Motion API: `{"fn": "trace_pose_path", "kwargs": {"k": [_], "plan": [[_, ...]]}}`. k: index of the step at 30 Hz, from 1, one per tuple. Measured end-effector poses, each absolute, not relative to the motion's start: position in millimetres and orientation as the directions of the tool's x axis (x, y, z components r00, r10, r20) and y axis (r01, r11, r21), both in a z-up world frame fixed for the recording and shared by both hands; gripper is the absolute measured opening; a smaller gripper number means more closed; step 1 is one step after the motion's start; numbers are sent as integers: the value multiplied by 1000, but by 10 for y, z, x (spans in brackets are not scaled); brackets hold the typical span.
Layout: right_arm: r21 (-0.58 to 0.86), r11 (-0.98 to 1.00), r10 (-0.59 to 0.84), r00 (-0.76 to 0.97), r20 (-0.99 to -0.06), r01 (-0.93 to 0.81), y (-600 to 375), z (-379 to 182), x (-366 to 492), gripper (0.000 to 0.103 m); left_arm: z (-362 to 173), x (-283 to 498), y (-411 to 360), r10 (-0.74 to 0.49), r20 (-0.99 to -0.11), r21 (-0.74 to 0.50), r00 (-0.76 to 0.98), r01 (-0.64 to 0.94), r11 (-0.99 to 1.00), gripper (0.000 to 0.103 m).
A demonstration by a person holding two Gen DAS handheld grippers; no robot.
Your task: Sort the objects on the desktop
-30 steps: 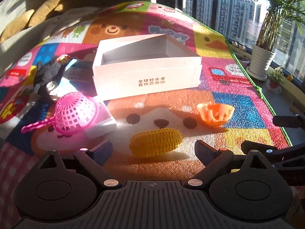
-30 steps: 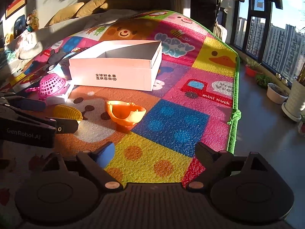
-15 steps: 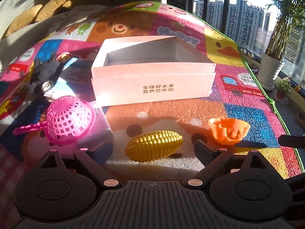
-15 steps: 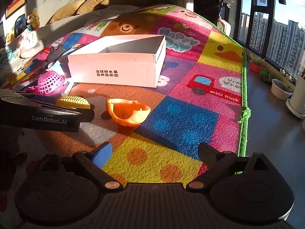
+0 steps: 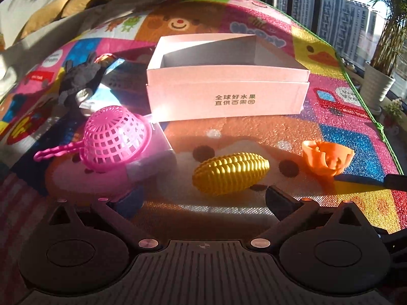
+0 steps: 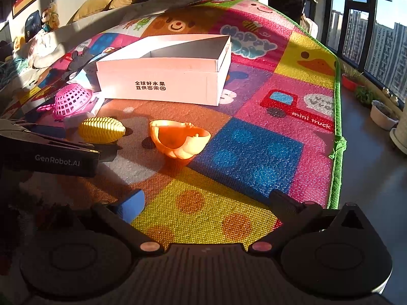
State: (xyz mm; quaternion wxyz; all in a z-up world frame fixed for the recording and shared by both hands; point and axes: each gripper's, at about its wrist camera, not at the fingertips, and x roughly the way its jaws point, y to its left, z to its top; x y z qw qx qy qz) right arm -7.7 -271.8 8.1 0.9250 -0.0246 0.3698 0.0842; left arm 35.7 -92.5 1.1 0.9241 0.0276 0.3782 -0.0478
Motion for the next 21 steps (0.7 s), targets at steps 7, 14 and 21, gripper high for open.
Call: {"fn": "trace_pose_path", "kwargs": {"k": [7,14,21], "plan": [[12,984,139,713,-687,-180,-2717,79,-77,103,51,393,-992,-102,-679,-77,727,68,995,103],[7,984,135,715,-686,-179,-2712,82,-80,103,44,482,-1047,-79,-651,-43,755,68,997,103],[89,985,168,717,-677,-147,-2722,175,-70,103,56,413,-943,-91,-646,-10,758,110,994,70]]}}
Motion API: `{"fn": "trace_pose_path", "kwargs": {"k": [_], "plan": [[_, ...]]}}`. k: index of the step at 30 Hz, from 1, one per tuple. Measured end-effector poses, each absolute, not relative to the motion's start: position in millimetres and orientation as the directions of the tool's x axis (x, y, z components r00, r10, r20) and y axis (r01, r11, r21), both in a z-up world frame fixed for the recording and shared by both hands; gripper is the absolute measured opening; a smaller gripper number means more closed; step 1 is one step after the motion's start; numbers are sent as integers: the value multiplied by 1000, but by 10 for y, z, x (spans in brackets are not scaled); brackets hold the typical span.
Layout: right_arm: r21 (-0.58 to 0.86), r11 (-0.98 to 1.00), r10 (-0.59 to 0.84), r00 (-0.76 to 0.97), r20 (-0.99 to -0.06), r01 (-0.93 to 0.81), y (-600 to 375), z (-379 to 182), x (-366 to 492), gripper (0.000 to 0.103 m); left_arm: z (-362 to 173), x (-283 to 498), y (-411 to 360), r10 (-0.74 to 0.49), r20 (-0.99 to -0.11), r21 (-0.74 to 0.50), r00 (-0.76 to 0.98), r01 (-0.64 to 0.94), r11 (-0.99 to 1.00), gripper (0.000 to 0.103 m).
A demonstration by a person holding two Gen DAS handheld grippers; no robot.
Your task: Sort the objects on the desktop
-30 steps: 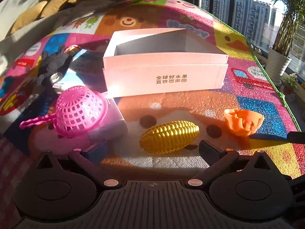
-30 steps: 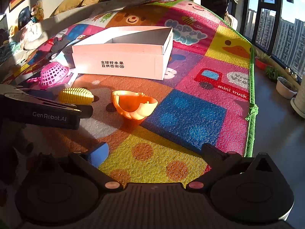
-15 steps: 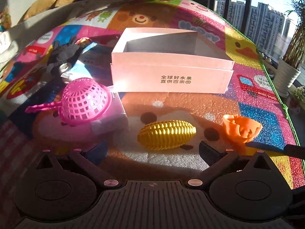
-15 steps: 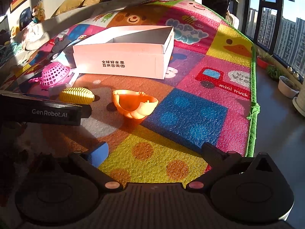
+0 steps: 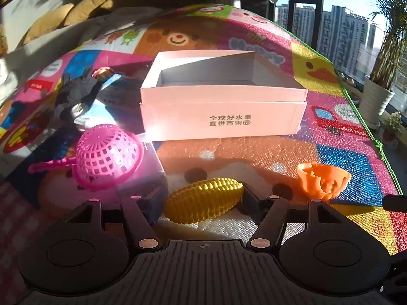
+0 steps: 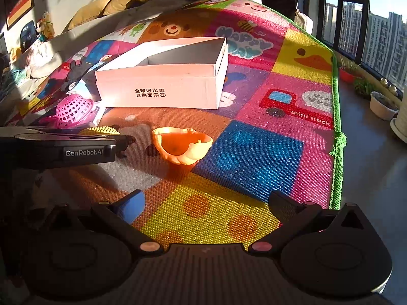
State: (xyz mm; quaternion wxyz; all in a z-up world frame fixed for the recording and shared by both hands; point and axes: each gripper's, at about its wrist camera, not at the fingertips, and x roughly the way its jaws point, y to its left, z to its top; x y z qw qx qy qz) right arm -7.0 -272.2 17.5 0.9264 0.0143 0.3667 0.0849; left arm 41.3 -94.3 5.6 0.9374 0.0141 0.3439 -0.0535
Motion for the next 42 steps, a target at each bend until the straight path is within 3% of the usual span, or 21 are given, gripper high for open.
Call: {"fn": "trace_pose_path", "kwargs": {"k": [5,8,11,13,14,15,20,25,29,34,36,37,39,42], "plan": [[40,989,135,787,-602,-139,-2506,313,52,102,110,171,-633,-138,-665,-29,734,159,987,70],[22,988,133,774,-619,-153,-2380,297,250,90,118,-6,-435,-160,-687,-41,709,182,982,70],[-8,991,99,760,-642,-136,-2277,253,384,86,155,-141,-296,-178,-689,-63,702,186,980,70],[-15,991,91,750,-656,-133,-2247,256,399,76,169,-213,-229,-193,-682,-79,705,191,978,70],[-20,990,90,738,-669,-139,-2233,268,393,61,171,-238,-211,-198,-679,-82,707,196,977,70],[-21,988,96,723,-684,-151,-2225,287,382,59,169,-259,-203,-204,-677,-82,707,203,976,70],[-23,980,126,702,-701,-199,-2242,469,117,59,164,-315,-224,-224,-676,-67,702,244,967,70],[15,955,220,676,-704,-295,-2269,746,-135,59,383,-296,-314,-260,-621,-31,740,309,951,70],[16,959,234,756,-612,-284,-2316,1101,-71,59,625,-51,-370,-261,-552,14,792,321,947,70],[28,978,195,868,-457,-205,-2399,1583,578,59,1016,610,-543,-275,-400,64,874,326,943,70],[75,981,194,900,-389,-179,-2431,1756,909,61,1147,960,-631,-273,-364,62,891,316,947,86],[116,978,204,909,-362,-174,-2460,1832,1064,65,1198,1101,-640,-270,-362,56,892,310,949,99],[172,973,205,918,-339,-154,-2505,1912,1240,79,1260,1239,-581,-270,-363,52,892,309,950,98],[188,971,201,922,-331,-144,-2567,1852,1251,83,1204,1140,-373,-216,-353,79,910,259,963,102]]}}
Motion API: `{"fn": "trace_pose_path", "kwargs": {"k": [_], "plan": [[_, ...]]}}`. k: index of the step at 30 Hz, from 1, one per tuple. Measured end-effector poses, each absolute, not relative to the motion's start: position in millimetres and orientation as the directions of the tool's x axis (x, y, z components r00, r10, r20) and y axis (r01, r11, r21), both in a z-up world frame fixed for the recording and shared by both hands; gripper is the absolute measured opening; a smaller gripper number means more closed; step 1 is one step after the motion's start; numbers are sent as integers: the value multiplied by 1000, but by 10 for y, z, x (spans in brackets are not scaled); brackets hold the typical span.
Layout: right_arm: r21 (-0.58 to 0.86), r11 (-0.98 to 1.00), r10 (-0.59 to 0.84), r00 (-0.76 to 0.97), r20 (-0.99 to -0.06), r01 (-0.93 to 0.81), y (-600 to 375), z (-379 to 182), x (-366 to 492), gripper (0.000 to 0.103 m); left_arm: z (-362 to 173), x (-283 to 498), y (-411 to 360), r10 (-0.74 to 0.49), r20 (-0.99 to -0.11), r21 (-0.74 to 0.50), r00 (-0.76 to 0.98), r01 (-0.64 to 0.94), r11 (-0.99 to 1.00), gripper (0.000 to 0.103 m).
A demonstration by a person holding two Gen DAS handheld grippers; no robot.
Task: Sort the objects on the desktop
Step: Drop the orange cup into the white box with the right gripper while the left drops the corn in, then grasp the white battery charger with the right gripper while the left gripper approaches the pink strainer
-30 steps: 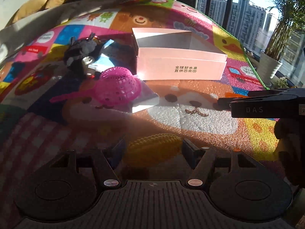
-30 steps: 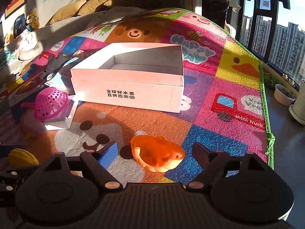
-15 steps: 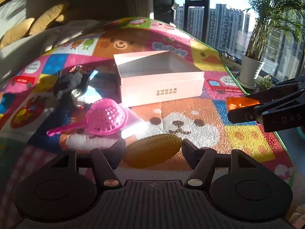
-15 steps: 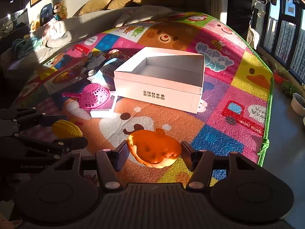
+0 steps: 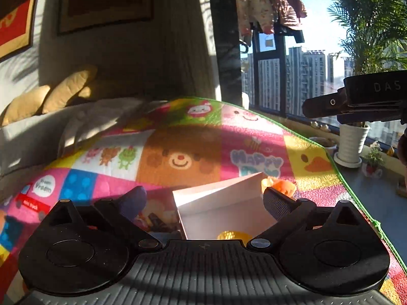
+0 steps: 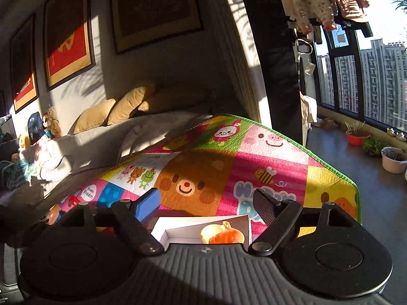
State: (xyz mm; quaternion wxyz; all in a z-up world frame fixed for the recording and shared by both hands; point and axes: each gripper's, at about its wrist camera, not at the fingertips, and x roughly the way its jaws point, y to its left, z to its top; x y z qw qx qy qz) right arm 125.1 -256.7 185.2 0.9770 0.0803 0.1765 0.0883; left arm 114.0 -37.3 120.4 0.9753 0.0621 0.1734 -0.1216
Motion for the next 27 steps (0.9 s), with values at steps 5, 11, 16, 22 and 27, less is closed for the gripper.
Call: {"fn": "trace_pose_path", "kwargs": {"k": [5,11,16,22,27], "plan": [[99,976,216,892,-397,-192,-2413,1395,1031,84,797,807,24,-103,-465,101,879,168,981,103],[18,919,331,745,-579,-394,-1631,739,747,84,376,549,491,13,-596,62,803,29,998,103],[-43,880,331,676,-658,-472,-1138,379,637,84,312,359,787,57,-607,1,793,-71,997,103],[-21,867,349,636,-688,-499,-917,230,794,84,300,289,826,28,-612,-35,790,-63,997,103],[-10,853,365,611,-702,-521,-934,251,786,49,317,301,690,-33,-615,-26,788,21,999,103]]}}
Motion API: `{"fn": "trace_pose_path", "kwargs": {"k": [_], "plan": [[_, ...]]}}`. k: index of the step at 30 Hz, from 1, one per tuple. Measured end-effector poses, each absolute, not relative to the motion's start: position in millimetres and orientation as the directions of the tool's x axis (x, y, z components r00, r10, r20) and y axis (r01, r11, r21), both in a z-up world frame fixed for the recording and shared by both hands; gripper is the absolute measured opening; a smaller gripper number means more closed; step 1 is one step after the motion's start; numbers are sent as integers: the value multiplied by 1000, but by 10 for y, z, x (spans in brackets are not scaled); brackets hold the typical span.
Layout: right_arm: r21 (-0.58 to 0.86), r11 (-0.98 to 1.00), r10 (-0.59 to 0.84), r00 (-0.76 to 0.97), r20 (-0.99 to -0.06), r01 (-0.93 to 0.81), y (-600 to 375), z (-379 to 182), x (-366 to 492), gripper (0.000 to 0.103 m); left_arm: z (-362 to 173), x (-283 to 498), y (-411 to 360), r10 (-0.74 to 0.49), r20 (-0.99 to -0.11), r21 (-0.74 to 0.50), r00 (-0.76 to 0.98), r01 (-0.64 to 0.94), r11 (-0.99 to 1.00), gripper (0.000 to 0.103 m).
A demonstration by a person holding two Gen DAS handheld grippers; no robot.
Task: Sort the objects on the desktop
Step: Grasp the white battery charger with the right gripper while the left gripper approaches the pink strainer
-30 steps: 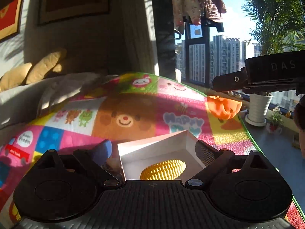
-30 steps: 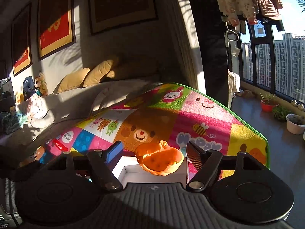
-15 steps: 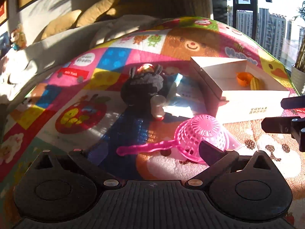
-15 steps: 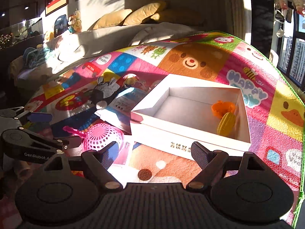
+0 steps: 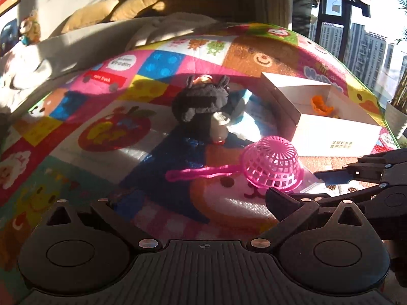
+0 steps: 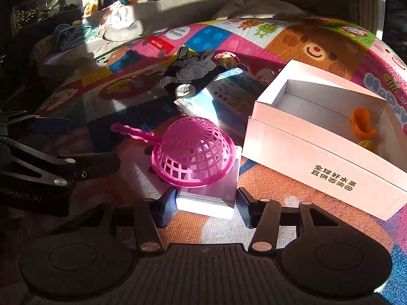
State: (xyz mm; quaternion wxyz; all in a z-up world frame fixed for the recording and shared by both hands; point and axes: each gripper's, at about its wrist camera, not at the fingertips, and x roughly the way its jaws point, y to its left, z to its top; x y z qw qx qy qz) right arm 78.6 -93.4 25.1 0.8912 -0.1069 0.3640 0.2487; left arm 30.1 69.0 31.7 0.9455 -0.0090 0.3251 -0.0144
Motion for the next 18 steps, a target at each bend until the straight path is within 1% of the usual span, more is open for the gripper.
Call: {"fn": "trace_pose_path", "kwargs": {"k": [3,5,11,13,15,17,18], "plan": [[-52,849,353,639,-684,-525,-1154,320,616,49,286,346,585,-63,-631,3,773,84,996,103],[-60,860,329,639,-695,-507,-1370,339,514,49,259,377,534,-70,-638,18,767,106,994,103],[-95,932,178,671,-719,-349,-2176,344,206,50,175,547,452,-81,-652,74,754,169,983,103],[-56,955,163,674,-721,-290,-2395,364,170,57,170,626,472,-98,-650,83,754,199,977,103],[-14,973,154,695,-703,-230,-2551,388,159,78,177,720,542,-107,-644,74,758,201,977,103],[26,984,146,717,-682,-175,-2655,389,178,82,189,819,655,-116,-639,36,760,180,983,103],[44,987,144,720,-679,-156,-2683,380,201,83,193,869,716,-116,-639,11,761,161,987,103]]}}
